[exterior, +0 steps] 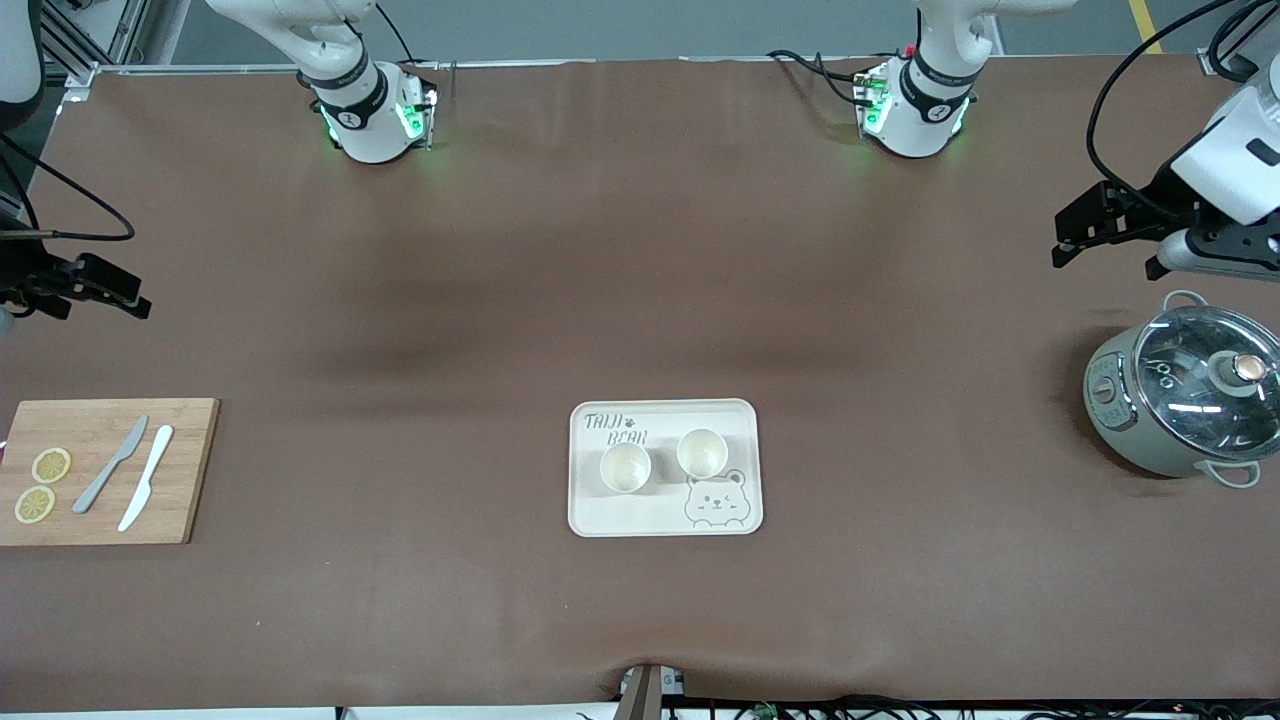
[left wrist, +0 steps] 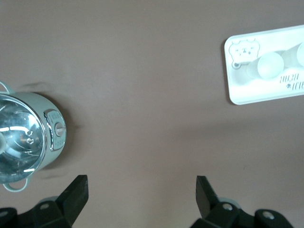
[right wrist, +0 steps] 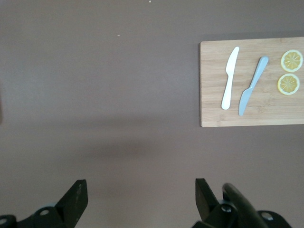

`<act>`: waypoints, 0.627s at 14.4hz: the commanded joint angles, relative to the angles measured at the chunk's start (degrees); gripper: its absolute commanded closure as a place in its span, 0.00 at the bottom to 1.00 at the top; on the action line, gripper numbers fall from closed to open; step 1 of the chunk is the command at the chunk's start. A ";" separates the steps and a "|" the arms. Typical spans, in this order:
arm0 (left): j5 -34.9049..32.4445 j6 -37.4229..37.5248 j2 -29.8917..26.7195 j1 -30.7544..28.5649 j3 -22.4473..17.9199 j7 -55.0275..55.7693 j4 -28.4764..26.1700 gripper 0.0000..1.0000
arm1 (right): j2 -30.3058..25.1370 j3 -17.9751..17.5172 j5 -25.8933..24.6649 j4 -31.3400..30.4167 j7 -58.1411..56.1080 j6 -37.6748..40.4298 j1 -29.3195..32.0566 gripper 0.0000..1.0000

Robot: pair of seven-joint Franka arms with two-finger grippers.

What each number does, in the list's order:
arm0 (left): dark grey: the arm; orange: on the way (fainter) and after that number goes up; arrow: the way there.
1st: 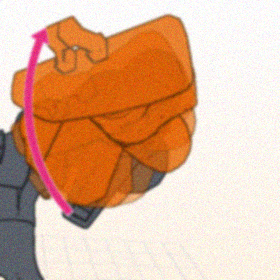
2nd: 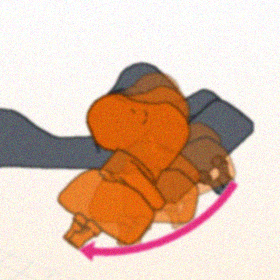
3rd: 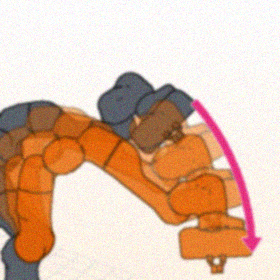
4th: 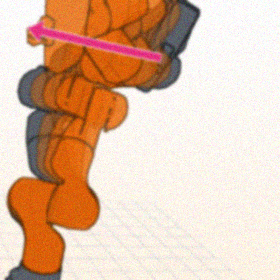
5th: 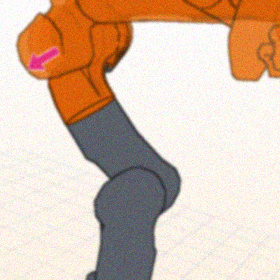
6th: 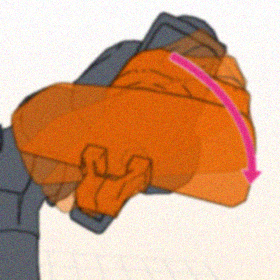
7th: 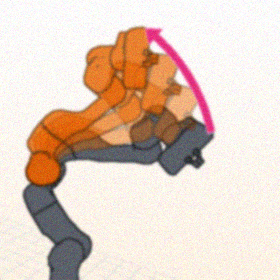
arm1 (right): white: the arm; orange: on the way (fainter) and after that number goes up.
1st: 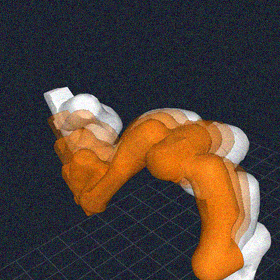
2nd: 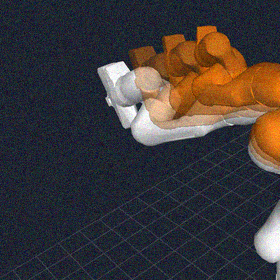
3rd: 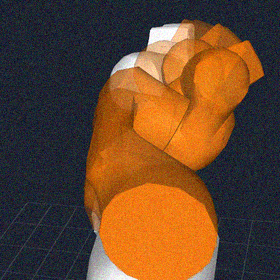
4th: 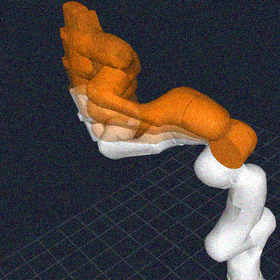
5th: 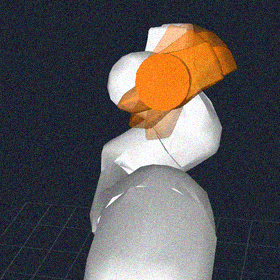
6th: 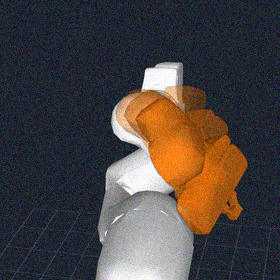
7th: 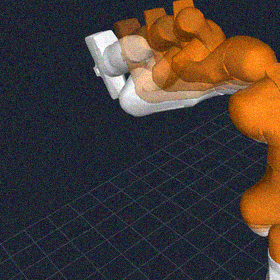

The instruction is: Place white IKEA cup upright on tray with both arms

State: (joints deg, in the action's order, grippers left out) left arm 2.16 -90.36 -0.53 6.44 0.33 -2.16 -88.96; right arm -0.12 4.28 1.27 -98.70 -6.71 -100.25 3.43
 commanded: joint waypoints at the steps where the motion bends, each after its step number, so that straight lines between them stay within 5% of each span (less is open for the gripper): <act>1: -0.92 1.41 0.27 -0.20 0.37 -2.57 0.89 0.00 | 0.90 -0.32 -1.00 2.01 1.43 0.84 0.18 0.00; 9: -3.30 3.17 0.44 -0.55 0.02 -3.81 0.89 0.00 | 0.82 -0.32 -1.27 2.11 1.43 0.93 0.09 0.00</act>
State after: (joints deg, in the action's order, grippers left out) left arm 0.05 -88.17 -0.40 6.03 0.31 -5.02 -88.95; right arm 0.00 4.28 1.01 -98.10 -6.28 -99.94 3.43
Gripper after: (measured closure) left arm 0.000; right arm 0.000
